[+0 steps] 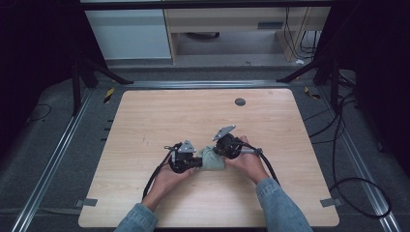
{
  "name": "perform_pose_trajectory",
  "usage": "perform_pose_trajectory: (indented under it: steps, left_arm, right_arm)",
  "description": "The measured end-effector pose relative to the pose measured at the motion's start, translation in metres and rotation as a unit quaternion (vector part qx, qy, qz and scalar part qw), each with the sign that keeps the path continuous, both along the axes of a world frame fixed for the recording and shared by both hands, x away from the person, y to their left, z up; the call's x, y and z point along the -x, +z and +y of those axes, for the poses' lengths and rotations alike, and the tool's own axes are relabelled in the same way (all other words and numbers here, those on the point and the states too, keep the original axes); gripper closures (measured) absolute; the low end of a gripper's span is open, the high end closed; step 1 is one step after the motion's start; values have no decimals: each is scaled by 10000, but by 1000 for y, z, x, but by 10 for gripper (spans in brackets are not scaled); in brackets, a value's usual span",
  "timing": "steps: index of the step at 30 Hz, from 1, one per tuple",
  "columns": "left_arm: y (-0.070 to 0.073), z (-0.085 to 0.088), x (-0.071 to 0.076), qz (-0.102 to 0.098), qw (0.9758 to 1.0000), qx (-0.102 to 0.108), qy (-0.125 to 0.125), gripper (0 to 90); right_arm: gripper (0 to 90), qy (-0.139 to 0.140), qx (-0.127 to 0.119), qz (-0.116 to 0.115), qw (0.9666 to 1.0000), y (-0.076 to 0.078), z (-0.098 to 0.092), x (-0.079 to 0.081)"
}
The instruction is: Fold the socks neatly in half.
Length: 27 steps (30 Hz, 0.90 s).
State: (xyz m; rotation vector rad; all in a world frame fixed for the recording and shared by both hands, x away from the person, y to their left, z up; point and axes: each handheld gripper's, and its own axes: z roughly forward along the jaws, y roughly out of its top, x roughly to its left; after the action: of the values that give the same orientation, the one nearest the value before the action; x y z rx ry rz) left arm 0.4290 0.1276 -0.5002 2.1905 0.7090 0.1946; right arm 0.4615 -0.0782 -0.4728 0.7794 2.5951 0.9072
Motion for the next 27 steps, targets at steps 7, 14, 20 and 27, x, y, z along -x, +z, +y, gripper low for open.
perform_pose_trajectory:
  steps: [7,14,20,27]
  left_arm:
    - [0,1,0,12,10000,16,-8,807]
    - [7,3,2,-92,9998,51,165,724]
    - [17,10,4,-292,9985,98,459,659]
    - [21,18,3,-413,9969,-34,663,515]
  right_arm:
    - [900,-163,26,83,9998,-6,-2,-6]
    - [842,-212,-31,54,9998,-2,-2,-3]
    - [736,-317,-102,-51,9994,4,-5,-2]
    - [532,-555,-95,-282,9980,9,-7,2]
